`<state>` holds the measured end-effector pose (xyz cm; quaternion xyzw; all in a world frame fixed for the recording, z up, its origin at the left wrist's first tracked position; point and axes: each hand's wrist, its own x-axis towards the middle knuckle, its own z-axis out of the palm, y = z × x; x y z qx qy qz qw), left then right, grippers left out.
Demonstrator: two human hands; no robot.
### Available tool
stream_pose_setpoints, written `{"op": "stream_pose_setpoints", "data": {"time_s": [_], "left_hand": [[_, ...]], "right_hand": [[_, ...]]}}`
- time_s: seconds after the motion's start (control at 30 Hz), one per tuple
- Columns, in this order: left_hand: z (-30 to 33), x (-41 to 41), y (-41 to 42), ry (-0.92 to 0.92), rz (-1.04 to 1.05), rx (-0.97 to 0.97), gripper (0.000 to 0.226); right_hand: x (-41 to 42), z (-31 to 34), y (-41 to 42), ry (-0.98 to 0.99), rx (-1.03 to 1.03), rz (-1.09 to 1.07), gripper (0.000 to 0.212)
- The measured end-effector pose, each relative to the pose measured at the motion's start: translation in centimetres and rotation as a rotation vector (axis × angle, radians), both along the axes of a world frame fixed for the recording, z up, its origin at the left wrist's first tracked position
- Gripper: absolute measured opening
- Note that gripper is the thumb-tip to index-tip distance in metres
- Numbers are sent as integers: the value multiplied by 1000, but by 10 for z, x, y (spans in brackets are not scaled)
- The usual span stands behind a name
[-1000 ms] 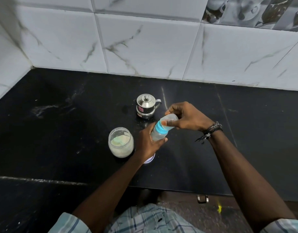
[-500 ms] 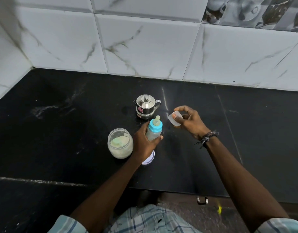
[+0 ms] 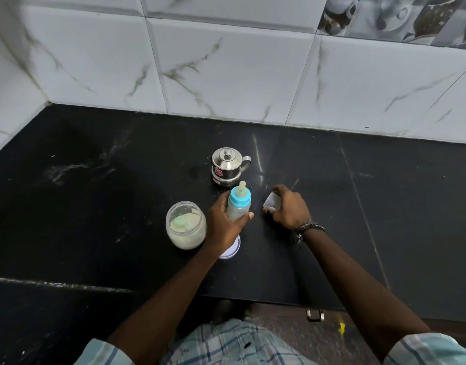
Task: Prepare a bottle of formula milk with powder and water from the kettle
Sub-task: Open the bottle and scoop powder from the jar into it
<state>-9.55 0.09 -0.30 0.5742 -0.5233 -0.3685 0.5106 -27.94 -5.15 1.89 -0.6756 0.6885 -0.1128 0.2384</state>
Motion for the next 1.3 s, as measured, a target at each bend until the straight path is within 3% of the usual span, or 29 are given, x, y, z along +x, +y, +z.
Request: {"op": "stream_pose_setpoints", "data": {"time_s": [0.17, 0.37, 0.57, 0.7, 0.8, 0.9, 1.03, 1.3], "left_hand": [[-2, 0, -1, -7, -2, 3, 56], [0, 0, -2, -21, -16, 11, 56], [1, -1, -3, -16, -34, 38, 58], [0, -3, -3, 5, -47, 47, 58], [-2, -4, -3, 3, -45, 36, 59], [-3, -4, -1, -2, -35, 40, 59], [-2, -6, -2, 41, -19, 64, 55], [-3, -10, -2, 89, -4, 35, 61]], "right_hand": [[0, 0, 0, 39, 16, 16, 71], [-4, 8, -6, 73, 77, 89, 93], [-9, 23, -12, 123, 117, 155, 101], [-9, 35, -10, 186, 124, 206, 100], [-2, 54, -8, 226, 4, 268, 89], [13, 76, -3, 52, -119, 299, 71], [31, 94, 5, -84, -14, 404, 50], [55, 76, 17, 100, -268, 230, 63]]}}
